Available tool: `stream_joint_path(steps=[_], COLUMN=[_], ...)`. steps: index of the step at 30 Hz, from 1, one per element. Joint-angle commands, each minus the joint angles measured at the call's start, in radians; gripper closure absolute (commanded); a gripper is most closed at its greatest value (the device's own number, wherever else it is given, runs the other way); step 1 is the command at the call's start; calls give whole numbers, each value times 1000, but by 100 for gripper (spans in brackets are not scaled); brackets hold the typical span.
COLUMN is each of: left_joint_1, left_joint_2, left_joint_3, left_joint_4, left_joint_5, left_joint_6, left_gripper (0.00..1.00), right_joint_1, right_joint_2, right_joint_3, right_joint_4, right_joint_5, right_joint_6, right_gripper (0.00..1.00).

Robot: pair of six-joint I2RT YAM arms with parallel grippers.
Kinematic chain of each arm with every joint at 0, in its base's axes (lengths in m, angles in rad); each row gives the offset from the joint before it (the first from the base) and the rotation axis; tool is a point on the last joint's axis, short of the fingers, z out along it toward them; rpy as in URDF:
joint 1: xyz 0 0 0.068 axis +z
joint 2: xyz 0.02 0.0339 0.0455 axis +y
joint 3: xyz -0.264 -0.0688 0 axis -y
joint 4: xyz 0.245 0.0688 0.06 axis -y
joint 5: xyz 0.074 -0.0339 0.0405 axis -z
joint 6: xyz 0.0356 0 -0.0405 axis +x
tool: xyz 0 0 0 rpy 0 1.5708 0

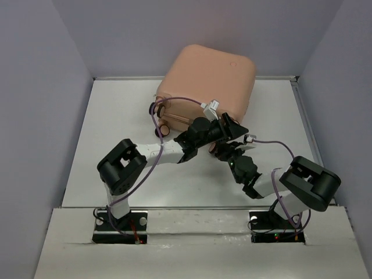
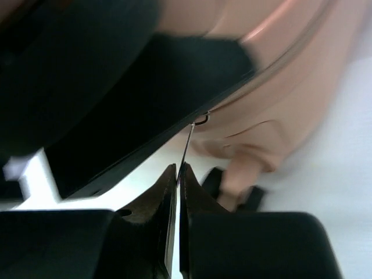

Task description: Pack the luggage

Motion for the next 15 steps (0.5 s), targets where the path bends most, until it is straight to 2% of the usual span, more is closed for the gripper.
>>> stream_joint_path(steps=[1,4,5,6,8,10,11,12,15], left_joint_1=[-70,-68,-68,-67,-62,-41,-32,-7,69], left_joint_2=[-70,-84,-89,-104,-129,-179,-199,-243,-337], left_joint_3=[73,53,50,36,16,16,16,19,65], left_joint_4=[533,523,506,481,454,299,244,93,-228], left_joint_5=[226,214,214,214,217,218,226,227,229], left_joint_6=[-94,-57,-57,-42,-19,48,80,155,292], left_gripper=[94,93,87,65,37,9,5,1,1], right_joint_1=[118,118,118,118,118,104,104,104,84], right_joint_2=[1,-28,-39,-66,-105,-191,-223,-255,-349], right_joint_3=[-104,-53,-34,-25,-36,-51,-51,-54,-85], right_joint_4=[508,418,379,303,247,126,12,-33,-138], right_joint_5=[-343,-406,-412,-395,-356,-308,-297,-273,-260], right_joint_6=[30,16,5,5,2,-7,-6,-6,-15], right_gripper=[93,93,93,93,93,93,93,93,93])
